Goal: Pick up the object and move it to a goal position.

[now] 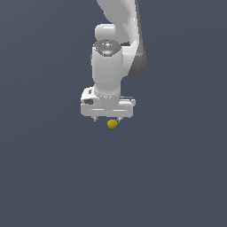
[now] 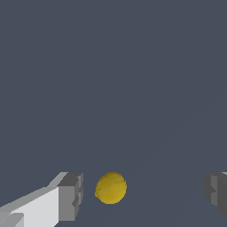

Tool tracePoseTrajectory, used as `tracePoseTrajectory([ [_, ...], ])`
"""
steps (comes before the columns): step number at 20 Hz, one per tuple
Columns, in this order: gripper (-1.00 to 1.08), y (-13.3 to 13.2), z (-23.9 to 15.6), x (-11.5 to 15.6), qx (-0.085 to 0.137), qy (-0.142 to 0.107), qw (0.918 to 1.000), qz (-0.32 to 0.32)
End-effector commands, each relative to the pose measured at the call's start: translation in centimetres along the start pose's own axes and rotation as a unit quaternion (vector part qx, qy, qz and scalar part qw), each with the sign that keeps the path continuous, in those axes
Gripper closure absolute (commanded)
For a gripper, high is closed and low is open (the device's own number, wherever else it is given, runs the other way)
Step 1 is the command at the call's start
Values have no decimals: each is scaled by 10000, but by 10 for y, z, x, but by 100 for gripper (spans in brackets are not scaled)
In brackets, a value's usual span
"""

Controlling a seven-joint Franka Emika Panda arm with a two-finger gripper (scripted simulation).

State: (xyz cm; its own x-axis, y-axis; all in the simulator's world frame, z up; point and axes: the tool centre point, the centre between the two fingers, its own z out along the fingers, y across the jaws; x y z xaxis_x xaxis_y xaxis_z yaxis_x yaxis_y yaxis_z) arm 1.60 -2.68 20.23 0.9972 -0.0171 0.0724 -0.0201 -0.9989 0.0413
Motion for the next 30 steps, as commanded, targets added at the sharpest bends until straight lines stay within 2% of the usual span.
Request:
tracePoseTrajectory([
  [1,-92,-2,7,-4,16,-21,9999,105],
  [9,-92,-11,45,-32,98,-141,9966,803],
  [19,-92,-20,99,-83,133,-336,9804,1935],
  [25,-92,-22,113,-99,120,-390,9731,2266],
  [30,-92,-22,115,-101,117,-401,9722,2303],
])
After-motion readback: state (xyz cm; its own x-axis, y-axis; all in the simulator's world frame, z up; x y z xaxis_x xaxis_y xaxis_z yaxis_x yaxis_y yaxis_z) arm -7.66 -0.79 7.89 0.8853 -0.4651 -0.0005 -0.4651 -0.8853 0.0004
